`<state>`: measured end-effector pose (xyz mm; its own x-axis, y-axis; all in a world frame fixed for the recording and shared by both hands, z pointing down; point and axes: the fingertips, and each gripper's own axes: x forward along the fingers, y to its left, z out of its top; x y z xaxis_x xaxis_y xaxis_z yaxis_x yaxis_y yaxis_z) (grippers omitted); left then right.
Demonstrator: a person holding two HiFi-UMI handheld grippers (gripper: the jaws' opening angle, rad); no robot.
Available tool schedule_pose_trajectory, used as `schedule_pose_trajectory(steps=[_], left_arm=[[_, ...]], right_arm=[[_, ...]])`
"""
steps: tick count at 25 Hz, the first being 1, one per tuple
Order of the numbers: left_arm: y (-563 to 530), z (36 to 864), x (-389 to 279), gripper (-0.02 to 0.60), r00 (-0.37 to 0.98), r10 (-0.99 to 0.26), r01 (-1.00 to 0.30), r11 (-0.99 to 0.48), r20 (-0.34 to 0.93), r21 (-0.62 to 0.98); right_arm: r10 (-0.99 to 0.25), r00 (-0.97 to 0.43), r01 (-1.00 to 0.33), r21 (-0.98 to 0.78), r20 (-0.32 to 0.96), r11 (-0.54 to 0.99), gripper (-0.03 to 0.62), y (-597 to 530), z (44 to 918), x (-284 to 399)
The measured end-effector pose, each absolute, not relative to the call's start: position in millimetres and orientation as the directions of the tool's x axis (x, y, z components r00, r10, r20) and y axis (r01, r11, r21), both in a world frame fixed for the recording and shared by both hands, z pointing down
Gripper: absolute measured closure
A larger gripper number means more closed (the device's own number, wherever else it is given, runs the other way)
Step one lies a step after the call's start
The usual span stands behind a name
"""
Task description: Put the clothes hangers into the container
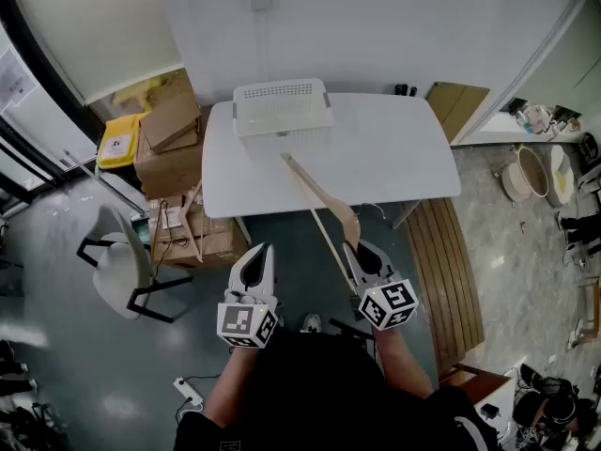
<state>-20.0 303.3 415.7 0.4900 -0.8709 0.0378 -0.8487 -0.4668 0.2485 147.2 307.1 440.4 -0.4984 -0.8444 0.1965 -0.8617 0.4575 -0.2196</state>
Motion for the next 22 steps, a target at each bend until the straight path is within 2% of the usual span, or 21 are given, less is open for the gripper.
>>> schedule_pose_trajectory(steps=[22], left_arm=[[307, 417, -23, 0.575, 0.458, -0.887, -0.871, -0.436, 0.052, 0.226]], right_arm=[[-0.873, -0.455, -0.886, -0.182, 0.174, 0.426, 0.533, 316, 438, 157]])
